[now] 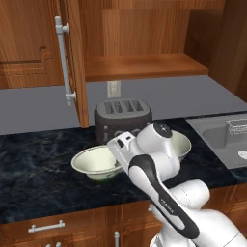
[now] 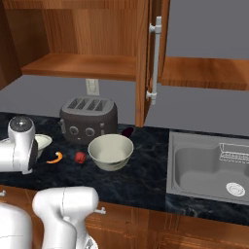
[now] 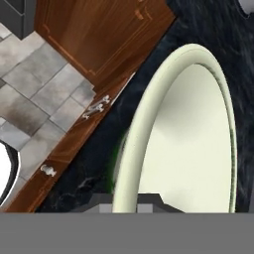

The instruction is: Pick both bowls and place them on the counter. Then place the bell pepper in one bowl and place the shrimp in the other bowl.

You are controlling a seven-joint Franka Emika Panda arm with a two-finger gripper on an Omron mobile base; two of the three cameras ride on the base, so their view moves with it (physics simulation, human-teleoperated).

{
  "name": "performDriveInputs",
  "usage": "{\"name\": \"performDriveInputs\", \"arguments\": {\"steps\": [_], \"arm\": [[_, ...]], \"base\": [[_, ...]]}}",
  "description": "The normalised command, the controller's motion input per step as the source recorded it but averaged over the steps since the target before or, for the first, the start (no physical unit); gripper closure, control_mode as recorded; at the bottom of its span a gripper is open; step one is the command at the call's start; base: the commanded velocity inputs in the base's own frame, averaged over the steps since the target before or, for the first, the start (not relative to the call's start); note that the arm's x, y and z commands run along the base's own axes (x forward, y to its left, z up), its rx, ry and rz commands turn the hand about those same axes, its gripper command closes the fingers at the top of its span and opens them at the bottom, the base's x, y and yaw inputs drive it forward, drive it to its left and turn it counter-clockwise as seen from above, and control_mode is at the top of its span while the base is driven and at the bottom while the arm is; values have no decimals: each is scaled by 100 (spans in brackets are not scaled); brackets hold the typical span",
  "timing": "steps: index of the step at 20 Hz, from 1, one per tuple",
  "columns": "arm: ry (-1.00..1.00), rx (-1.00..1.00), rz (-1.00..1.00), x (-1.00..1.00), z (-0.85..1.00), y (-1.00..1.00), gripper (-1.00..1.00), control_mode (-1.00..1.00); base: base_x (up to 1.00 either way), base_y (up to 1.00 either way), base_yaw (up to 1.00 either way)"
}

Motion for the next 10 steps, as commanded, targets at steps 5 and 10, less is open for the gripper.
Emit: {"name": "performDriveInputs", "arguments": {"steps": [5,10], "arm": [[0,0,8,38,-41,33,100,-100],[0,-1,7,41,-41,32,100,-100]], "base": [[0,0,0],[0,0,0]]}}
